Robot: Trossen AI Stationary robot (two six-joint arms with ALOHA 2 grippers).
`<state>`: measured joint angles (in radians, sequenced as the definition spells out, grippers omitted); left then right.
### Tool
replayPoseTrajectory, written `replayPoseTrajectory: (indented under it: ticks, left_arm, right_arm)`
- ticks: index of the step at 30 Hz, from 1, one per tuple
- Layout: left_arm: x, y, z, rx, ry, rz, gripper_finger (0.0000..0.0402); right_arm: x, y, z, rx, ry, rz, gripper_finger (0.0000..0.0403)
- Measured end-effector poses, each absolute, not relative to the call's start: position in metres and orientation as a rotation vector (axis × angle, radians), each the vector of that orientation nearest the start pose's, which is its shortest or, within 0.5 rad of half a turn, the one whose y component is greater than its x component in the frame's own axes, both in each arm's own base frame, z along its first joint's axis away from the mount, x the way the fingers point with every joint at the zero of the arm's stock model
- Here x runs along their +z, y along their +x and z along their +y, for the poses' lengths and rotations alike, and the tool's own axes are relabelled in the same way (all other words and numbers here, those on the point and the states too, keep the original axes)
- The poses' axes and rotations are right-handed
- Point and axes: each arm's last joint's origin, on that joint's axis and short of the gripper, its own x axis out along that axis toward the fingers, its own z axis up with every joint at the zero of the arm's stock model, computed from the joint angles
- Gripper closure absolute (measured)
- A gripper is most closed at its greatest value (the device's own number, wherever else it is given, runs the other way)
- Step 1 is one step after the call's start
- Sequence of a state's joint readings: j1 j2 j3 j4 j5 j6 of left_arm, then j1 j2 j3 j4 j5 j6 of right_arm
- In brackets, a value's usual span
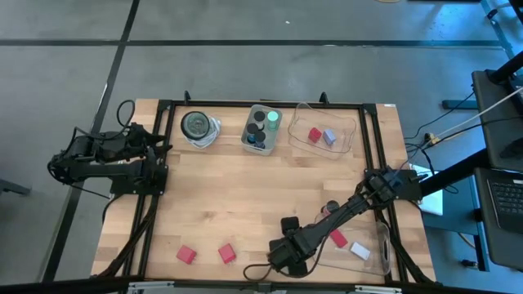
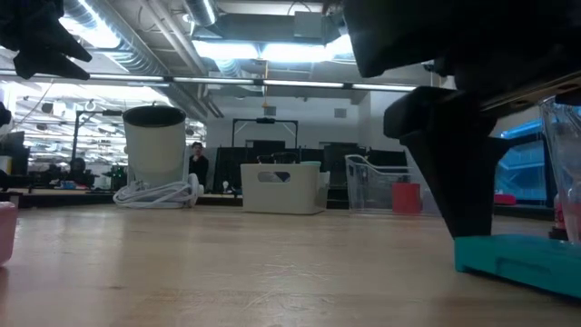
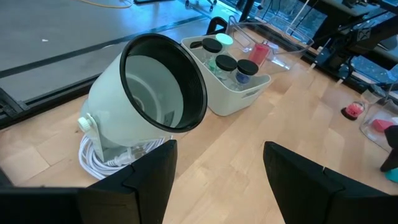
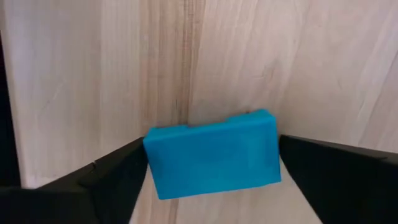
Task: Pick & Place Office items
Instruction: Put the blue digital timer into the bottom transparent bin
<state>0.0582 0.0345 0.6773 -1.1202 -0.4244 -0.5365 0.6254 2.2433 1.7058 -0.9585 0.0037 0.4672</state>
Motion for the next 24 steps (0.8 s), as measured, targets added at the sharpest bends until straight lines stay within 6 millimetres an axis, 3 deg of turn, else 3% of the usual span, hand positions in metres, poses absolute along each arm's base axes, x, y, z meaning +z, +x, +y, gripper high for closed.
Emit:
replayPoseTrajectory:
  ticks: [5, 10, 13, 17, 20, 24]
  left_arm:
    - [0.264, -0.001, 0.012, 0.586, -0.429, 0.334, 0.0164]
    - [0.264, -0.001, 0.012, 0.586, -0.428, 0.334, 0.0164]
    - [0.264, -0.001, 0.012, 0.586, -0.429, 0.334, 0.0164]
    - [0.264, -0.001, 0.012, 0.586, -0.429, 0.334, 0.0164]
    - [0.264, -0.001, 0.012, 0.586, -0.429, 0.334, 0.0164]
    - [0.264, -0.001, 0.012, 0.586, -0.428, 0.334, 0.0164]
  right_arm:
    - [0.141, 0.351, 0.254, 0.116, -0.037, 1.509, 0.0109]
    - [0.153, 0.354, 0.259, 0.128, -0.011, 1.505, 0.0109]
    - [0.175, 0.359, 0.264, 0.147, -0.002, 1.452, 0.0109]
    - [0.221, 0.353, 0.267, 0.108, -0.051, 1.353, 0.0109]
    - [0.256, 0.335, 0.263, 0.028, -0.111, 1.312, 0.0109]
    - [0.287, 0.306, 0.252, -0.121, -0.074, 1.333, 0.0106]
